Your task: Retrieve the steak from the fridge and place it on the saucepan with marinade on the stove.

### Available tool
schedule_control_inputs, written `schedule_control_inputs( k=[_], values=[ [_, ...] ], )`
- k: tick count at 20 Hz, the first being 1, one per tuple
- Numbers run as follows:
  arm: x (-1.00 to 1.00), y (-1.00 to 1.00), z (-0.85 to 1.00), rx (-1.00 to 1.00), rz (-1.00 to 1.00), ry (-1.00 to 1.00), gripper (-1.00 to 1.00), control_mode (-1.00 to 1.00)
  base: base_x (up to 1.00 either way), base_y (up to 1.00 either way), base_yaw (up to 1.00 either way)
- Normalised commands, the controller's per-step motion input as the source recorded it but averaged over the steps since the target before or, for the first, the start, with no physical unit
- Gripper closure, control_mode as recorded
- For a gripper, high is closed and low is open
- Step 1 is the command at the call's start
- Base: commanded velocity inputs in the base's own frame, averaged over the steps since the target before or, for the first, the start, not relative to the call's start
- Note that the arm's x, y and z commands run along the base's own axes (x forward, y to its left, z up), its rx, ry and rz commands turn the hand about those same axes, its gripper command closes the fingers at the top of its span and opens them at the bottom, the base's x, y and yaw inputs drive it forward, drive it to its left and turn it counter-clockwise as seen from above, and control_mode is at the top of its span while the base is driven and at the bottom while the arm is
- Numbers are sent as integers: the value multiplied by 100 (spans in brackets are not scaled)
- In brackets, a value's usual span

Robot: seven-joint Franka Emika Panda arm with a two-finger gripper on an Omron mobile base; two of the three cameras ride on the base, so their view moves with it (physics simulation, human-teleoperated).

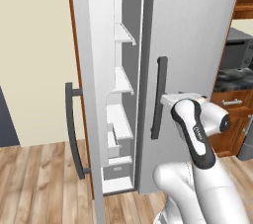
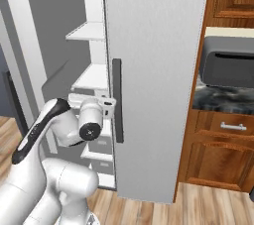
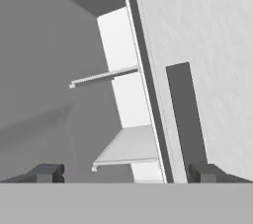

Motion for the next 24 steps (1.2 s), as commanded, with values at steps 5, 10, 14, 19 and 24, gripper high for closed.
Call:
schedule_control_inputs(
  k=[5,10,14,19,24],
  values=[
    [7,-29,0,-2,-33,13,-100,-100,0,0,0],
    [30,-30,0,0,-8,7,-100,-100,0,0,0],
    [34,-30,0,0,0,6,-100,-100,0,0,0],
    [40,-23,-3,0,1,13,-100,-100,0,0,0],
    [47,0,-20,0,1,14,-100,-100,0,0,0]
  ],
)
